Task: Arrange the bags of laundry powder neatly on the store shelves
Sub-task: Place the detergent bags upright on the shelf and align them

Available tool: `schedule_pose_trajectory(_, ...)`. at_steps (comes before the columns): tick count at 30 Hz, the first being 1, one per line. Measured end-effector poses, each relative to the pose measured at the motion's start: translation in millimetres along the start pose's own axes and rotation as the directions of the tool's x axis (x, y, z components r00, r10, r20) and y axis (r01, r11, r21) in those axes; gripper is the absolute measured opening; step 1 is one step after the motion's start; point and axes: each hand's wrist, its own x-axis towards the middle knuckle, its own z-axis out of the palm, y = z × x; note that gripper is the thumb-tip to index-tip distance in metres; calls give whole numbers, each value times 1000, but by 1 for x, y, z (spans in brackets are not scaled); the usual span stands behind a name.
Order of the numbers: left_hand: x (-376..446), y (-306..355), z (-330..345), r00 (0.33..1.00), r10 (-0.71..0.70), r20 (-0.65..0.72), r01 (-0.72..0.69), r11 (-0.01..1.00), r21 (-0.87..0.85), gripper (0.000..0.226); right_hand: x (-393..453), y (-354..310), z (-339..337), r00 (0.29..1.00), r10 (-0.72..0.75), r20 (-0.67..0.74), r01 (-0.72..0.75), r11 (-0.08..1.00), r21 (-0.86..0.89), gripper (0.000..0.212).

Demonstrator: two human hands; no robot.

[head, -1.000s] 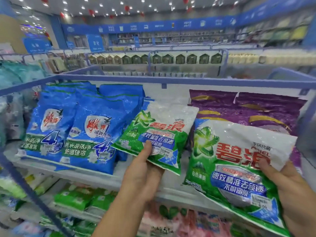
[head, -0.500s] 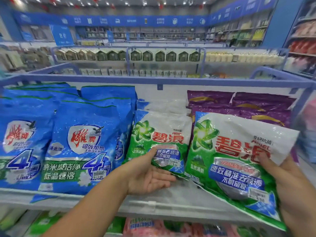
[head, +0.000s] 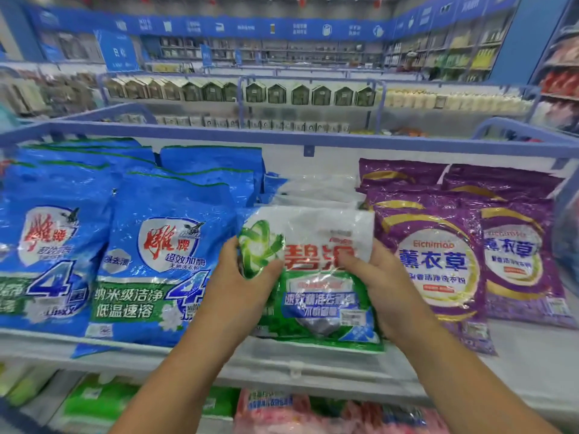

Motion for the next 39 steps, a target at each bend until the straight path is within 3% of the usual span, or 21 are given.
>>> schedule_pose_trajectory(4, 5, -15, 5, 995, 44, -94, -28, 986, 164, 87, 19, 11, 13, 994, -3, -109, -14, 988, -156, 25)
schedule_pose_trajectory(8, 10, -11, 8, 984, 153, -91, -138, 979, 151, 96, 31, -2, 21, 990, -10, -137, 0, 997, -75, 21)
schedule_pose_trajectory(10, 21, -4, 8, 975, 175, -138, -170, 984, 46, 72, 37, -8, 23, 982, -25, -186, 20, 999, -29, 21)
schedule_pose_trajectory(13, 51, -1, 4, 981, 29, -193, -84, 956, -282, 28, 41, -5, 23, 965, -28, -262, 25, 1000, -15, 19)
schedule_pose_trajectory(15, 66, -3, 4, 987, -29, -158, -46, 891, -452, 28, 43, 0, 19, 951, -3, -311, 1, 1000, -7, 15)
schedule_pose_trajectory(18, 80, -5, 14, 981, -19, -192, -90, 834, -545, 36, 48, 0, 16, 925, -14, -379, 22, 1000, 18, 16)
schedule_pose_trajectory(21, 86, -5, 22, 962, 42, -269, -159, 890, -427, 33, 52, -1, 19, 886, -132, -444, 90, 989, -115, 14)
schedule_pose_trajectory(24, 79, -10, 21, 957, 166, -239, -198, 973, -118, 35, 51, 3, 17, 866, -213, -453, 77, 951, -301, 15)
schedule_pose_trajectory(28, 28, -13, 15, 946, 323, -19, -306, 914, 267, 91, 10, 13, 10, 884, -353, -306, 171, 854, -491, 58)
schedule_pose_trajectory(29, 15, -14, 10, 951, 307, 31, -302, 907, 293, 104, -3, 19, 7, 906, -329, -268, 157, 846, -510, 66)
schedule_pose_trajectory(31, 0, -16, 1, 983, 138, 123, -169, 943, 286, 128, -22, 32, 3, 958, -199, -208, 54, 834, -550, 78)
schedule_pose_trajectory(34, 1, -15, -3, 975, -85, 207, 25, 960, 278, 145, -29, 44, 6, 985, -40, -167, -82, 746, -661, 73)
schedule_pose_trajectory(37, 20, -14, 4, 987, -96, 131, 55, 956, 287, 141, -20, 46, 11, 983, -42, -181, -85, 762, -642, 66)
schedule_pose_trajectory(39, 31, -15, 11, 991, -89, 95, 58, 955, 292, 122, -9, 48, 15, 978, -68, -197, -77, 761, -644, 50)
